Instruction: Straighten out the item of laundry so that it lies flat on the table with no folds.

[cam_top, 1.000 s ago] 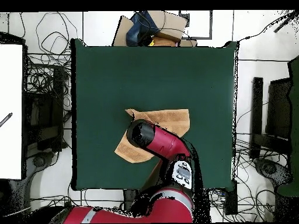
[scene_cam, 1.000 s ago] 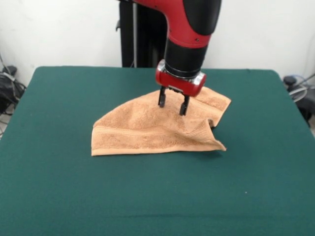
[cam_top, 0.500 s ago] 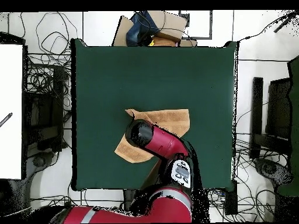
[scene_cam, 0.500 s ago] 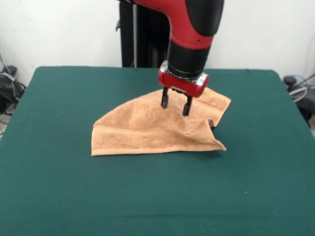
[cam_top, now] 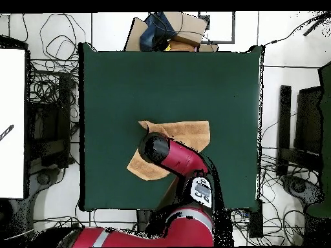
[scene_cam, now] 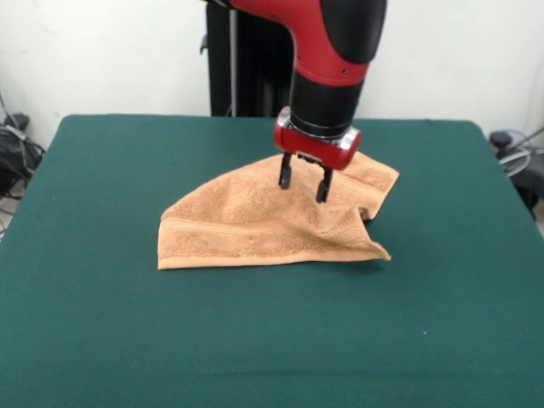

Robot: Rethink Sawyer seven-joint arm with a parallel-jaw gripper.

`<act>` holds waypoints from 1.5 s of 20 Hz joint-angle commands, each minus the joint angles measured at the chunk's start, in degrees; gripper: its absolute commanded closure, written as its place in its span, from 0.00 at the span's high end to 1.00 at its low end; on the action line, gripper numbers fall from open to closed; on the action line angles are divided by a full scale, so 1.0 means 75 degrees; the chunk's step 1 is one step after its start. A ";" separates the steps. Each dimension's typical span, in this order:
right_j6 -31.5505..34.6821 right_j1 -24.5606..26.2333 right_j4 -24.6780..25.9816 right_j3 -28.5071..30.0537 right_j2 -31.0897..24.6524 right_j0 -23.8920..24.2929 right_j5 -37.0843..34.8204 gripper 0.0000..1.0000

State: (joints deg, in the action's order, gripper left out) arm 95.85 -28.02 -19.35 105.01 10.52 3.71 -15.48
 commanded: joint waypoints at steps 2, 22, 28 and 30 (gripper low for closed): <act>0.0901 -0.0376 0.0489 0.0627 -0.1233 0.0428 0.0720 1.00; 0.1401 -0.1240 0.1066 0.1986 -0.1041 0.0246 0.1319 1.00; 0.1114 -0.0888 0.1352 0.1788 -0.1204 0.0792 0.1605 1.00; 0.1096 -0.0761 0.1440 0.1730 -0.1239 0.0913 0.1714 1.00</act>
State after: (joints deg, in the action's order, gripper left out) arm 95.85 -36.46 -11.85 116.17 7.24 7.09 -8.57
